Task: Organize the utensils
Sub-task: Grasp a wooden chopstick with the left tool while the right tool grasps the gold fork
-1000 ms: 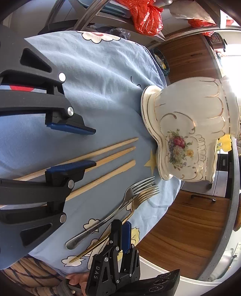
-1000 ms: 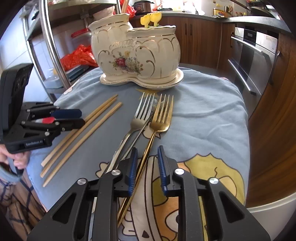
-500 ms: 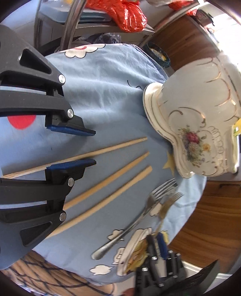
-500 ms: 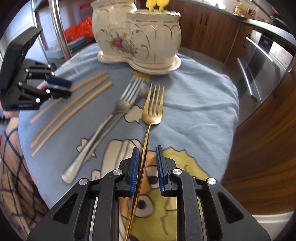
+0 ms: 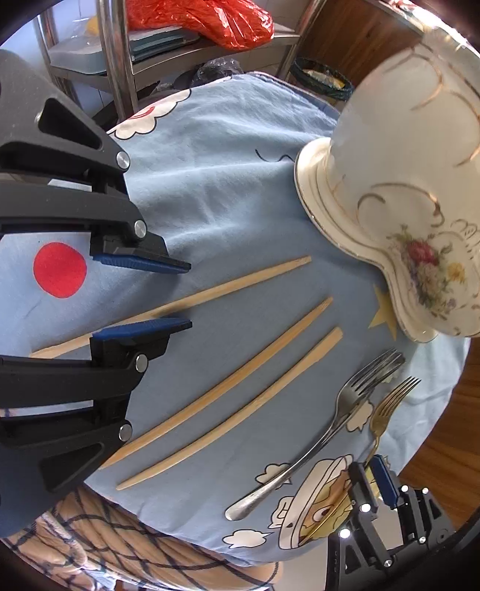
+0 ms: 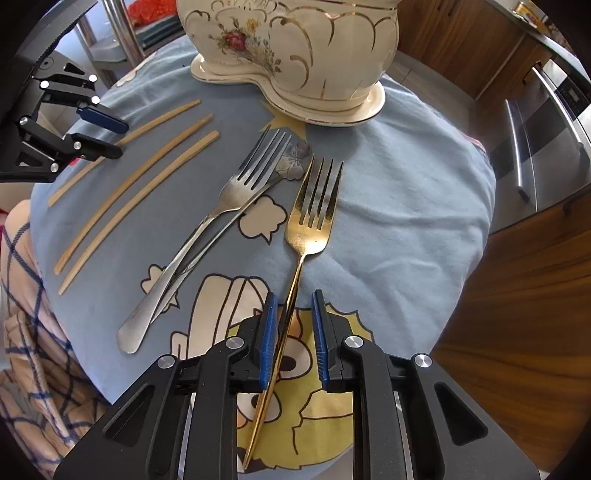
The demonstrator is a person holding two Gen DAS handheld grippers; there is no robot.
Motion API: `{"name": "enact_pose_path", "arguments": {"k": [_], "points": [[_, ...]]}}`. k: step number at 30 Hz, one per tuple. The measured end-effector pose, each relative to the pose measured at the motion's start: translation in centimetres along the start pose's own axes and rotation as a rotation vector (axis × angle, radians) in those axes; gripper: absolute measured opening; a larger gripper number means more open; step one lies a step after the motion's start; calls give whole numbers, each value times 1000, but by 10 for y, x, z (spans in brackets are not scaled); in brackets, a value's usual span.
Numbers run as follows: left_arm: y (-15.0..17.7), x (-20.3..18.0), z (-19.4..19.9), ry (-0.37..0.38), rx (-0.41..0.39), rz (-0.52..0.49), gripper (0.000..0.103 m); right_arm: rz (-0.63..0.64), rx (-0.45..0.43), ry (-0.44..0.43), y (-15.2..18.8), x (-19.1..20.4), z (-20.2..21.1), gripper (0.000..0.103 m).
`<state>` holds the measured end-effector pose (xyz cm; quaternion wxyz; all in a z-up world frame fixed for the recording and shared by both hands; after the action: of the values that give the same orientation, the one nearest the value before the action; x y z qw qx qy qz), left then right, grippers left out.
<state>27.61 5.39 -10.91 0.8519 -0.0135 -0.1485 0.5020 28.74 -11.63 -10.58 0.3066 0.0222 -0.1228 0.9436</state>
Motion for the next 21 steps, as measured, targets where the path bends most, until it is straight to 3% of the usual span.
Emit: {"name": "enact_pose_path", "arguments": {"k": [4, 9, 21], "points": [[2, -2, 0, 27, 48, -23, 12, -3, 16, -12, 1, 2, -1, 11], [10, -5, 1, 26, 51, -36, 9, 4, 25, -9, 5, 9, 1, 8], [35, 6, 22, 25, -91, 30, 5, 0, -90, -6, 17, 16, 23, 7]]}}
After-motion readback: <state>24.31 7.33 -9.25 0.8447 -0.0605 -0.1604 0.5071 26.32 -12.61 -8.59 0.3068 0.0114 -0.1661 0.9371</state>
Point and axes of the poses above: each gripper's, at about its wrist camera, not at the fingertips, and z roughly against the way its jaws point, x to its left, y to its underside, the point moved 10 cm from there along -z, roughly the way its jaws point, and after that the axes turned 9 degrees about -y, right-handed, at the moved point
